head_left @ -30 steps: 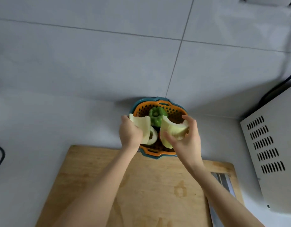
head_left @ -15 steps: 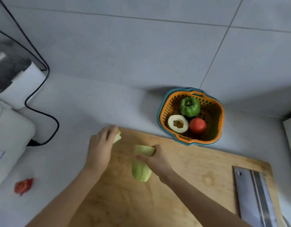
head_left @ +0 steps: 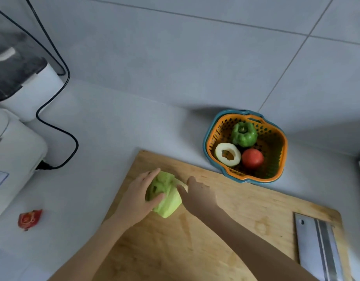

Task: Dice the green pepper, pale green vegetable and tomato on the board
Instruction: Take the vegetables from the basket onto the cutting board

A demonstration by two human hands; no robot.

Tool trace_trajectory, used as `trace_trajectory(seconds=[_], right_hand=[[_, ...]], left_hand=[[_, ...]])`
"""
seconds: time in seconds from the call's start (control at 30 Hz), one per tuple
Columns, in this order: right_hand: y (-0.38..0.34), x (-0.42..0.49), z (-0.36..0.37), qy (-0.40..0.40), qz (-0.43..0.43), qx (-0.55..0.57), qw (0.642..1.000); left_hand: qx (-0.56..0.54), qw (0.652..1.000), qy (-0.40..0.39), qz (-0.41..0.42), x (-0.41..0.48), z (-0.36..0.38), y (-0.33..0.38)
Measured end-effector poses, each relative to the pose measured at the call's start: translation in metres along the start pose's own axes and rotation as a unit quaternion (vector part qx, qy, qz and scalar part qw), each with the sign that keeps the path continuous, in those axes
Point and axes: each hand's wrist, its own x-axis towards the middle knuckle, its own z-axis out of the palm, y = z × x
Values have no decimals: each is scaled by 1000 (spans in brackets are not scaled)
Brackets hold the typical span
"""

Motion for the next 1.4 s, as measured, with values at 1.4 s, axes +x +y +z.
trace_trajectory(seconds=[1.4], right_hand=[[39,-37,-23,136,-277,-253,917]], left_hand=[[3,994,99,-55,27,-30,20]])
